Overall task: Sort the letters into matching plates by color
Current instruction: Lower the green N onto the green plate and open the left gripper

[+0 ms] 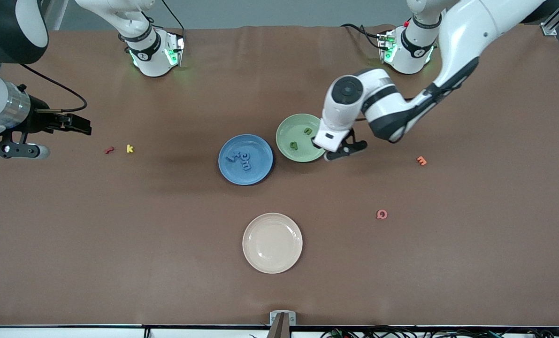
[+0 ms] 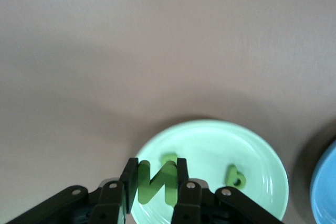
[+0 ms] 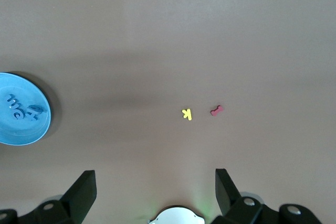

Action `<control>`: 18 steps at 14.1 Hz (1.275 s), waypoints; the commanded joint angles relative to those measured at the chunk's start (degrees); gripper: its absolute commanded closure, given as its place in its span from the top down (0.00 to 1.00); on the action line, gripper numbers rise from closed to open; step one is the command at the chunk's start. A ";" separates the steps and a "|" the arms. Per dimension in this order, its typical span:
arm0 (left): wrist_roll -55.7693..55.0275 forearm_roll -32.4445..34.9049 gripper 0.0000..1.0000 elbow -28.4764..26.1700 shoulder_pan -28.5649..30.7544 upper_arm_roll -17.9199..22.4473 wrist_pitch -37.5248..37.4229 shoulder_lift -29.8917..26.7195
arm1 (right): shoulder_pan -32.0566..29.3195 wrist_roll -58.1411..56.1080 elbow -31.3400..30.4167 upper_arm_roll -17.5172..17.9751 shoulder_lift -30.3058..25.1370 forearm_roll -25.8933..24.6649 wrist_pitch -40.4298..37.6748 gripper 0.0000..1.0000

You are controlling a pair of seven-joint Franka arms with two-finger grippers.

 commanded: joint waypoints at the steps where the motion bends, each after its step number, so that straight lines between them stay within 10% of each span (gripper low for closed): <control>1: -2.97 -0.89 0.10 0.42 -5.68 3.71 -0.05 1.88 | 0.75 -0.71 -1.41 -0.99 -1.57 0.23 0.60 1.00; 8: -3.32 -0.80 0.17 -0.46 -13.69 9.68 3.63 2.94 | 0.05 0.25 0.26 -1.07 -1.04 0.66 0.08 1.00; 9: -3.24 -0.71 0.26 -0.46 -14.13 10.04 3.73 2.85 | 0.05 0.34 0.52 -1.07 -1.04 0.75 -0.01 1.00; 11: -2.54 -0.71 1.00 -0.63 -13.53 9.96 3.73 2.68 | 0.14 0.17 1.40 -0.99 -1.04 0.84 -0.80 1.00; 18: 3.60 -0.80 1.00 -1.34 -2.75 4.27 2.85 -0.66 | -0.04 -0.09 7.72 -1.07 -0.43 0.66 -2.47 1.00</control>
